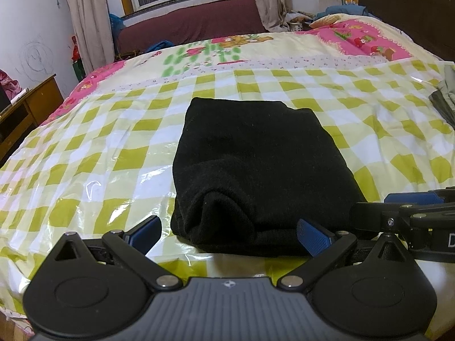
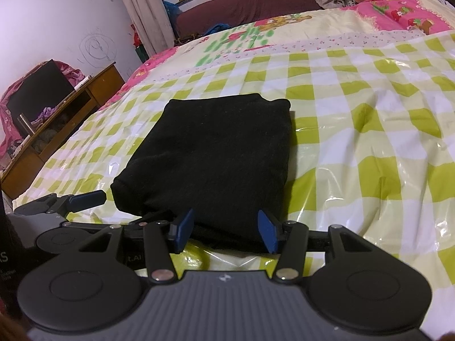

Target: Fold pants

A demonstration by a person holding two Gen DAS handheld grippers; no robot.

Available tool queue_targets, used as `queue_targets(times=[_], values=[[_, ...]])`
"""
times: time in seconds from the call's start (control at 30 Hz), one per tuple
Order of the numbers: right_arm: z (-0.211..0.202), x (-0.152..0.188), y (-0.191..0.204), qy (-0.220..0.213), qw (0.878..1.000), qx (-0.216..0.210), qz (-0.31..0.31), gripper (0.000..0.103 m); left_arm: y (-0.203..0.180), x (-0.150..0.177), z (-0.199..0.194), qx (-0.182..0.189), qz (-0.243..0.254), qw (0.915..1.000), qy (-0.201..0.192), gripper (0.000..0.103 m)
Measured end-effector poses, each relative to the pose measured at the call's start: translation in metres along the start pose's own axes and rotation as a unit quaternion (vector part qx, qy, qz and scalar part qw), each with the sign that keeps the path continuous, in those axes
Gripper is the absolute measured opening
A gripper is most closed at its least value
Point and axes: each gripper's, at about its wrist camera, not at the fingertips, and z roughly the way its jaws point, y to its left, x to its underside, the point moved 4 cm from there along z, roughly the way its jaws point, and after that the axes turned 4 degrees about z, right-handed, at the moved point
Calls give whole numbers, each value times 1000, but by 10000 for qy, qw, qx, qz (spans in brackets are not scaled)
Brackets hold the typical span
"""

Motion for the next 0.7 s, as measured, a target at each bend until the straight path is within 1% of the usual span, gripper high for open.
queue_targets(times=[0.47,0.7], values=[[-2,5,0,4,10000,-22,65,52,-2,2,-4,-137,38,9999,-63,103],[-1,6,1,10,10000,-32,67,52,-1,3,-4,-142,22,9998,-112,103]])
